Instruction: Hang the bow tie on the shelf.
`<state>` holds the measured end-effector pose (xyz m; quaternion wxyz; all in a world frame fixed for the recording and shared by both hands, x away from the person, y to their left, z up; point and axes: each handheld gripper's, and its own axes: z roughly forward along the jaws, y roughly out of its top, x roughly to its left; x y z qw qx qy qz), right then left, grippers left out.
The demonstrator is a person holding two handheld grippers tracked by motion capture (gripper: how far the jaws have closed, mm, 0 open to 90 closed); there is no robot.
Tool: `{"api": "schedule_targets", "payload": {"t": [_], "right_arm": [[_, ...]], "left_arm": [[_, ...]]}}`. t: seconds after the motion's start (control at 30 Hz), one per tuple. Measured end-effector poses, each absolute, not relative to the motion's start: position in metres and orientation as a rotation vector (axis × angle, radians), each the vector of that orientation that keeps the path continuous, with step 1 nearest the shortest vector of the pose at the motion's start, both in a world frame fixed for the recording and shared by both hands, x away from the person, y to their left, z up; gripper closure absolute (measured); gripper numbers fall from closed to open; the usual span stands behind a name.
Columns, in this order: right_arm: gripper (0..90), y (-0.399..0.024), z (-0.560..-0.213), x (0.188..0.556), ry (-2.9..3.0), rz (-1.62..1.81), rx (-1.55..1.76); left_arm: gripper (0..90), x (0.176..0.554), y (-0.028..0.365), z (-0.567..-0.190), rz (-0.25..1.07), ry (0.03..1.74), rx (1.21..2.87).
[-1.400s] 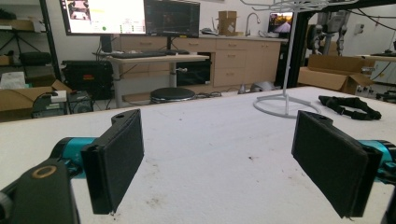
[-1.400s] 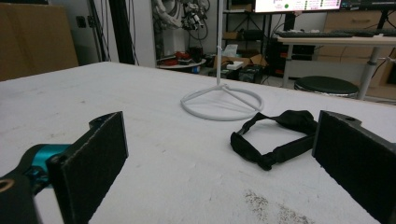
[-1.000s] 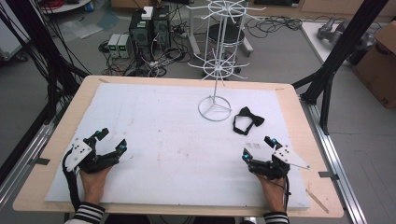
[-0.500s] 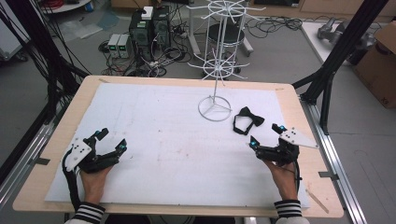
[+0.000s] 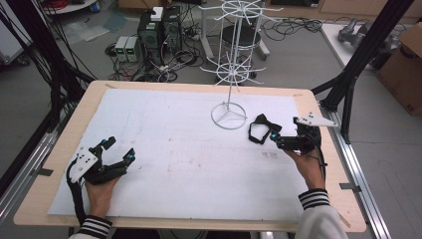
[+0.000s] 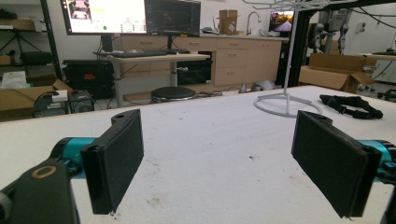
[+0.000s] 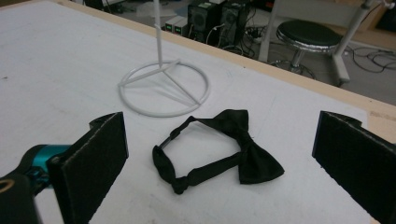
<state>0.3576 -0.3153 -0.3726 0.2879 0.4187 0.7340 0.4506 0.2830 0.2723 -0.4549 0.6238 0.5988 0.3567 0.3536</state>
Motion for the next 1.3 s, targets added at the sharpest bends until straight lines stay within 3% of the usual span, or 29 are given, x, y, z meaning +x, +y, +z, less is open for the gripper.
{"api": "schedule_targets", "payload": {"t": [0.7, 0.93, 1.0, 1.03, 1.3], "right_arm": [[4.8, -0.317, -0.374, 0.431, 2.135, 0.946, 1.227], [6.9, -0.326, -0.389, 0.448, 2.164, 0.913, 1.276], [7.8, -0.324, -0.393, 0.451, 2.184, 0.878, 1.269], [15.8, -0.322, -0.395, 0.452, 2.216, 0.876, 1.250], [17.3, -0.308, -0.406, 0.459, 2.267, 0.786, 1.215]], "left_arm": [[17.2, 0.283, 0.272, -0.455, 0.811, 0.821, 1.378], [17.2, 0.283, 0.272, -0.455, 0.810, 0.822, 1.378], [17.2, 0.283, 0.273, -0.455, 0.810, 0.823, 1.377], [17.3, 0.283, 0.273, -0.455, 0.810, 0.823, 1.377], [17.3, 0.283, 0.272, -0.455, 0.811, 0.822, 1.379]]}}
